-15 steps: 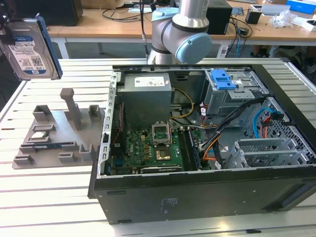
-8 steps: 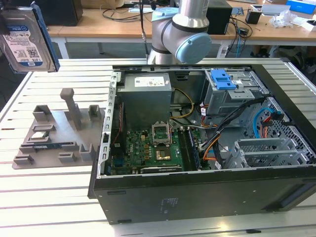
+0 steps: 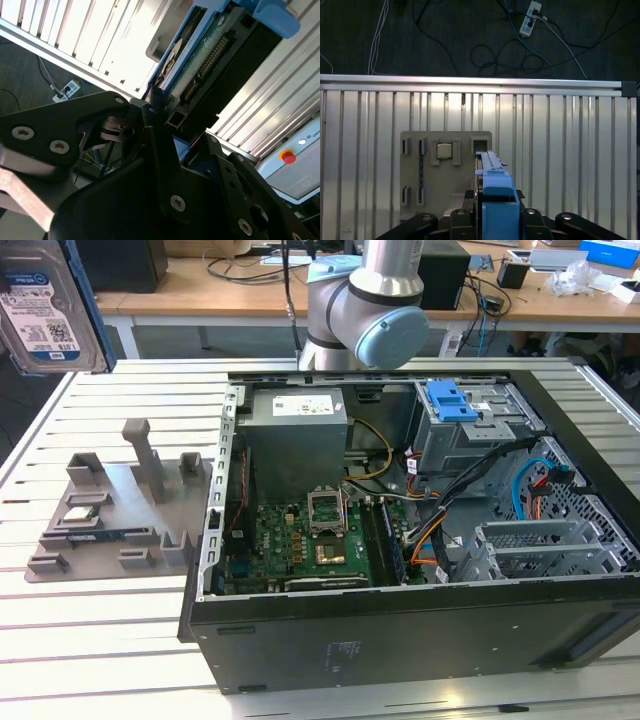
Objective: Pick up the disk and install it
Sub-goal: 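Pick up the disk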
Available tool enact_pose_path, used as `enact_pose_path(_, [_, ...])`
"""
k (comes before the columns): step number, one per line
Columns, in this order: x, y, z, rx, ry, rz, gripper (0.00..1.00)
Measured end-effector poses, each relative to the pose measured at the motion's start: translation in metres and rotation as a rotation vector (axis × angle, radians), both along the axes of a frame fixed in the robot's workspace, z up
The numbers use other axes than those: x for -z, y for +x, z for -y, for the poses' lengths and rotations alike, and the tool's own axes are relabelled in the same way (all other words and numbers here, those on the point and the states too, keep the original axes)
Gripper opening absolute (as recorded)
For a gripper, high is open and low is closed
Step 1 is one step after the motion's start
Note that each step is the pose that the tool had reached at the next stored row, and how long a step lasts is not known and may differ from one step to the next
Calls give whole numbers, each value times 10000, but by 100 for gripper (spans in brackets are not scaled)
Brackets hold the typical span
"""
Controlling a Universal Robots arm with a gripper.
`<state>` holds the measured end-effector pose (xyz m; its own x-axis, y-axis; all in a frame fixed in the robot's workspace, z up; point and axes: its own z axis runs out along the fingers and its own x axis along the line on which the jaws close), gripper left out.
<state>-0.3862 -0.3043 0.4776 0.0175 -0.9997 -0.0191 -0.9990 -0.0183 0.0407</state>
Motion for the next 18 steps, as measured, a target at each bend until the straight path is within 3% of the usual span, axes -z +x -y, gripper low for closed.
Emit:
enact_pose_path(9, [-149, 0, 0, 0, -1, -1, 37])
enact_pose_path(18, [-349, 0, 0, 0, -1, -2, 37])
